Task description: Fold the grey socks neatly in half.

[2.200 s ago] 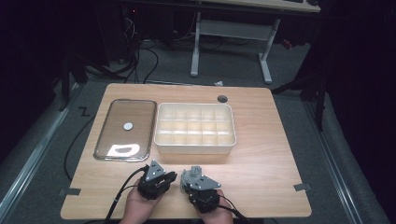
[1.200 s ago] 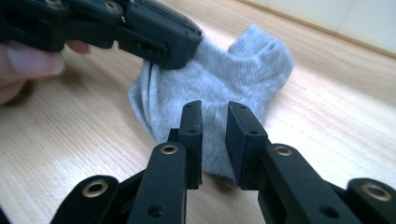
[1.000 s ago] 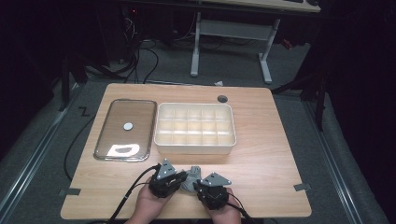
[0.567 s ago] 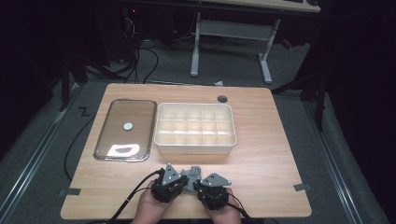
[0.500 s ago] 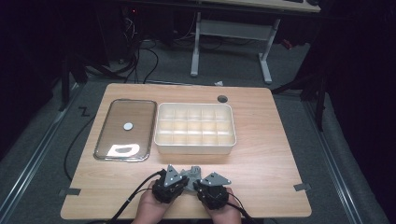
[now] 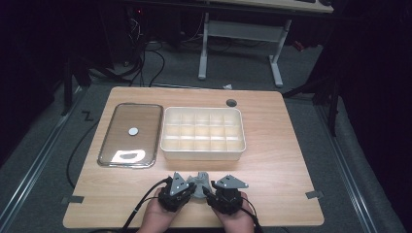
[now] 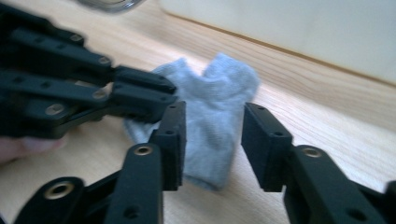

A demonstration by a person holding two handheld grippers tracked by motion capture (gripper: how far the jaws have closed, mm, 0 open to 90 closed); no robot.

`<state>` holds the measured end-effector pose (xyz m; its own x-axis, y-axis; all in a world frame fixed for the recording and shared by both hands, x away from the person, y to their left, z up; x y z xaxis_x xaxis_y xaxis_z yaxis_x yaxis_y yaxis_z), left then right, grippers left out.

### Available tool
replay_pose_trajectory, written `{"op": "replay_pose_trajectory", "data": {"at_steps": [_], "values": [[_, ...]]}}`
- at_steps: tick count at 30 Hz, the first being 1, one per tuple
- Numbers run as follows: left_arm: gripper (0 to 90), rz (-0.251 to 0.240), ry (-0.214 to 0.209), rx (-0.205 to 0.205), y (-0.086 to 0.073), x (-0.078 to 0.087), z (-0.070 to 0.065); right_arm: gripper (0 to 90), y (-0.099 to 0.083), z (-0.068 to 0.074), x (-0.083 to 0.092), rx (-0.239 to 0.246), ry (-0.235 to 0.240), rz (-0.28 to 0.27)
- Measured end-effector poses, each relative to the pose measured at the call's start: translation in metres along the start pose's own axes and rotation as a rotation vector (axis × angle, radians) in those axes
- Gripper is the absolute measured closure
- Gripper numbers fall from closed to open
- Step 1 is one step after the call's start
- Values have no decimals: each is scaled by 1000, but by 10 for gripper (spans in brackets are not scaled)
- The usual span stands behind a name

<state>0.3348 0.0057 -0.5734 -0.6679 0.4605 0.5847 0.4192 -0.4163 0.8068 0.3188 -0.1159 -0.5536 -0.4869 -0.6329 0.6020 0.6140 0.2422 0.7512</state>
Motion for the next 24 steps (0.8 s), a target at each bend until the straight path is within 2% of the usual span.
{"op": "replay_pose_trajectory", "data": {"at_steps": [3, 5, 9, 16, 19, 21, 24], "values": [[824, 1, 7, -1, 0, 0, 0, 504, -7, 0, -6, -13, -7, 39], [824, 1, 10, 0, 0, 0, -1, 509, -10, 2, -11, -13, 0, 56], [824, 1, 14, 6, 0, 0, 0, 509, -11, -1, -12, -42, 4, 50], [825, 4, 10, 17, 0, 0, 1, 527, -11, -9, -14, -56, 12, 59], [825, 5, 9, 22, -1, 1, 2, 563, -13, -9, -17, -65, 32, 50], [824, 7, 9, 28, -1, 1, 2, 619, -13, -8, -18, -62, 52, 48], [824, 8, 8, 29, -1, 1, 3, 660, -13, -5, -19, -85, 64, 42]]}}
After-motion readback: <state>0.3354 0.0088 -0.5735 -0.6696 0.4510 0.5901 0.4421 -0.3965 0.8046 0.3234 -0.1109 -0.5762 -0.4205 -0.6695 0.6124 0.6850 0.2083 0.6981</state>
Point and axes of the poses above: each handheld gripper's, and its own axes: x roughly backward along the jaws, y roughly out of its top, z roughly to its left, the point moved 7 cm from there along -x, roughly forward along the jaws, and after that the axes turned 14 degrees about y, right-handed, at the moved point
